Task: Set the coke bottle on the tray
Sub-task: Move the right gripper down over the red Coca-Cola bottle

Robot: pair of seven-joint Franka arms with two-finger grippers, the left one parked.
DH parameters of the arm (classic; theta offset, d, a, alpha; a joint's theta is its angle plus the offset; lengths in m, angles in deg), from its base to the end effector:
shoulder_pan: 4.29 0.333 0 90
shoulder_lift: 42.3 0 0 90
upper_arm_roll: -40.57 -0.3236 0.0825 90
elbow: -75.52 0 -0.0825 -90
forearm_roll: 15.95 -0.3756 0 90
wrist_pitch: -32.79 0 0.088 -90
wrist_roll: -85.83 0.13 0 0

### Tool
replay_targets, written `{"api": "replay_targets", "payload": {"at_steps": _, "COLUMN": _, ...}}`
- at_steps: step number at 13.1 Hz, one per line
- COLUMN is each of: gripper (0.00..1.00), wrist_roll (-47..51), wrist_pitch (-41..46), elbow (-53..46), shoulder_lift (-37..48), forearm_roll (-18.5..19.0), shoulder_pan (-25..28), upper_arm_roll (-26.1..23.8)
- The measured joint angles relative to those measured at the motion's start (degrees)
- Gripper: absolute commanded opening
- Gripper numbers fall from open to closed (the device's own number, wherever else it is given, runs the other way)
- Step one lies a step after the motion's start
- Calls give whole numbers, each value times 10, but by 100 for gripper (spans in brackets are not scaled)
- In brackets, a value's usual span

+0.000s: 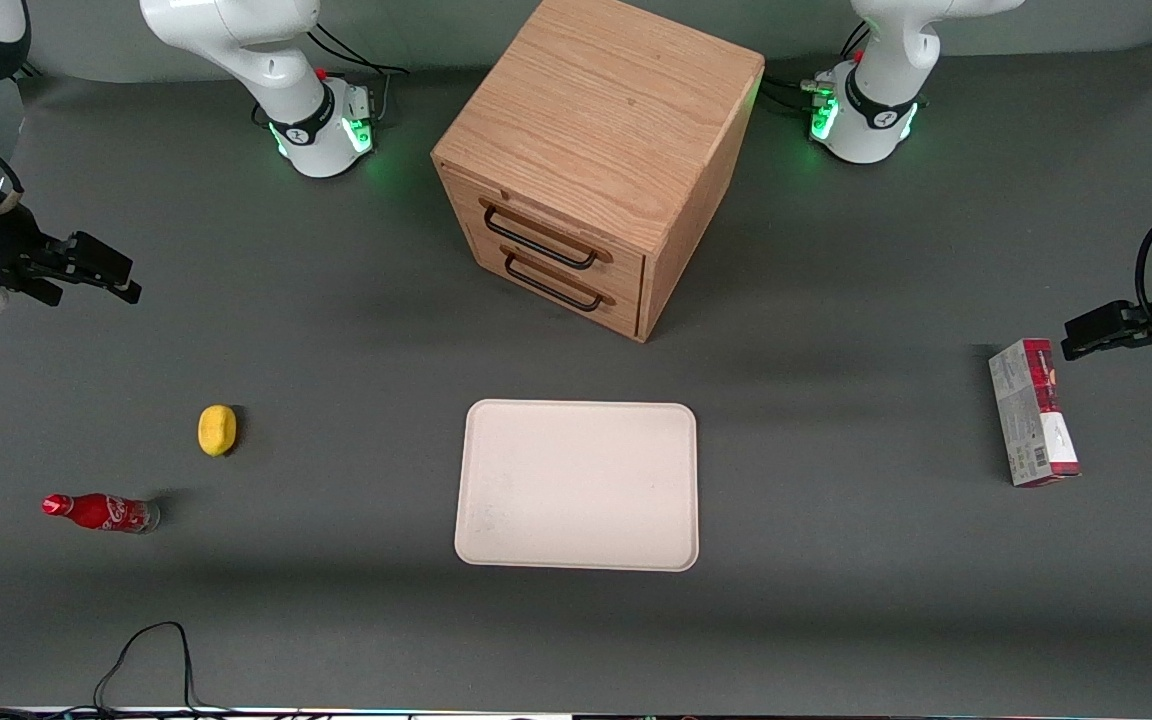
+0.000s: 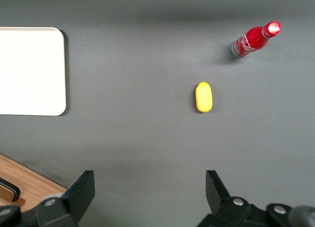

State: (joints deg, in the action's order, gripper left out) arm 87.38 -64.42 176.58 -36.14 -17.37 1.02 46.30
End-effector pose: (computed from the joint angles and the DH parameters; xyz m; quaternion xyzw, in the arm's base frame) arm 0.5219 -0.0033 0.5871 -0.9995 0.0183 -0.0197 0.0179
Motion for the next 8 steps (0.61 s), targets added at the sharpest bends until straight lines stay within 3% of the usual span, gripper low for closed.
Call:
{"api": "replay_targets", "payload": {"at_steps": 5, "gripper": 100, "wrist_roll": 2, "wrist_pitch": 8, "elbow": 15, "shoulder_lift": -1, "forearm_roll": 0, "shoulder_pan": -5, "upper_arm_roll": 2}}
{"api": "replay_targets", "payload": {"at_steps": 8, "gripper": 100, "wrist_roll": -30, "wrist_pitch": 19, "elbow": -2, "shoulder_lift": -41, "forearm_roll": 0, "shoulder_pan": -46, "upper_arm_roll": 5}}
